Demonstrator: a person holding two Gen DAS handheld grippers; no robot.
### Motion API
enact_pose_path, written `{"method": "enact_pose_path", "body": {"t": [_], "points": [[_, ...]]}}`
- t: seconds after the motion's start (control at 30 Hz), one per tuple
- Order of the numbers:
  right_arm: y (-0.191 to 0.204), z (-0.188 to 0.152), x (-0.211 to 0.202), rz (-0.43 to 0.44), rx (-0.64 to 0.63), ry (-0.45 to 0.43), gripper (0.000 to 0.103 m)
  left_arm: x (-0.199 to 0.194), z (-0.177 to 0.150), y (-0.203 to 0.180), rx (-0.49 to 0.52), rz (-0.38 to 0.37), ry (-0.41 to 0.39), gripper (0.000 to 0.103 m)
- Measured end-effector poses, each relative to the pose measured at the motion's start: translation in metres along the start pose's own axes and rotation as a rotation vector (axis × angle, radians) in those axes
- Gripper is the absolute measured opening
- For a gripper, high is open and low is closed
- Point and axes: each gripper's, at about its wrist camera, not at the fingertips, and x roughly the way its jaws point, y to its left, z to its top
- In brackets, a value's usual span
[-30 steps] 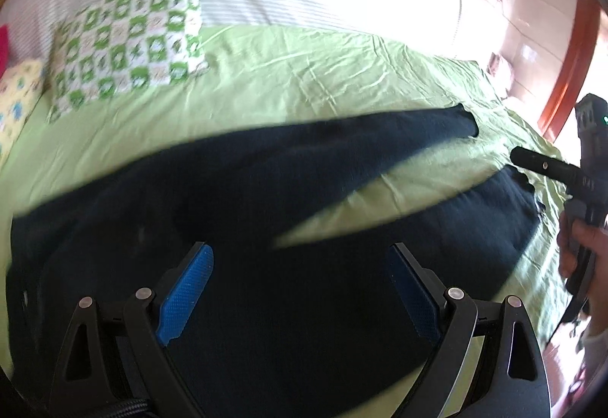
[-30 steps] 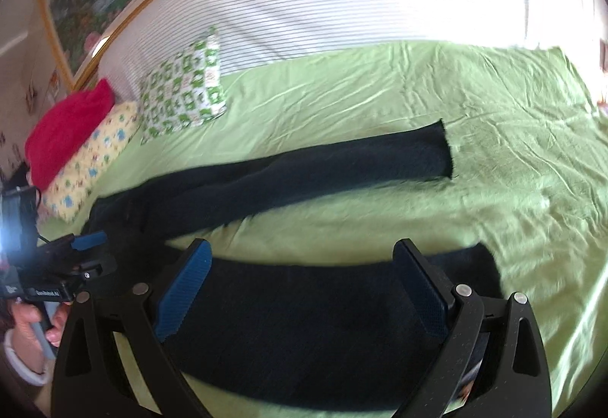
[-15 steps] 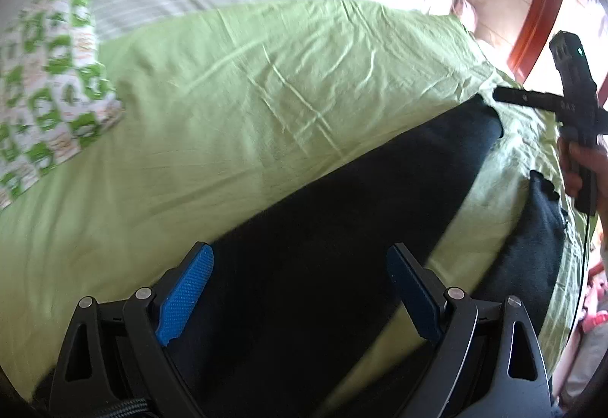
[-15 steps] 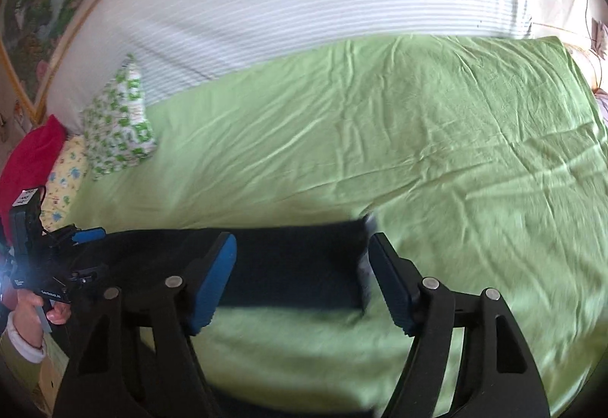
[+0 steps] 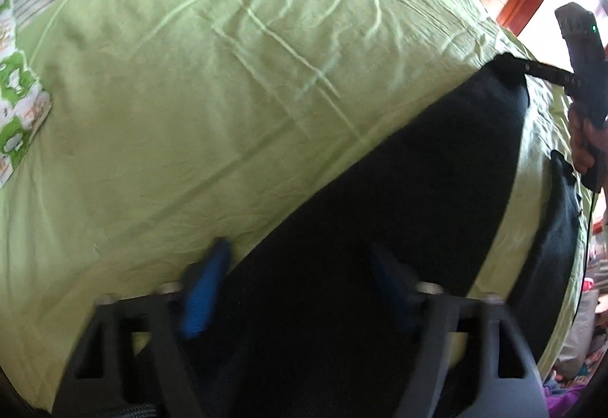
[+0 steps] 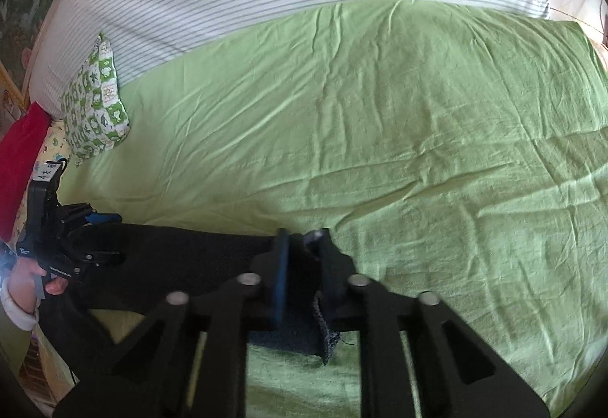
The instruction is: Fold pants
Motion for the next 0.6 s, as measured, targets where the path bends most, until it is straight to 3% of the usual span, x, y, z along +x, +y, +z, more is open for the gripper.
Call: {"method": "enact_pose_path", "body": {"t": [0.03,0.13,0.4,0.6], "points": [[0.000,0.001,-0.002,0.009,0.002,-0.005,0.011,0.002,0.001,-0.003,0.001,-0.019,0.018,0.023],[0.005,-0.002,-0.011,0.026,-0.009,-0.023,0.009,-0.002,-0.001,-0.014,0.013,-0.010,0.022,0.007],[0.020,-0.014,-0.056,0.071,-0.049,-0.123,0.008,-0.061,-0.031,-0.051,0.034,-0.013,-0.093,0.005],[0.019,-0.034,-0.079,0.112,-0.054,-0.150,0.008,-0.098,-0.065,-0.087,0.034,-0.048,-0.158,0.004]]}}
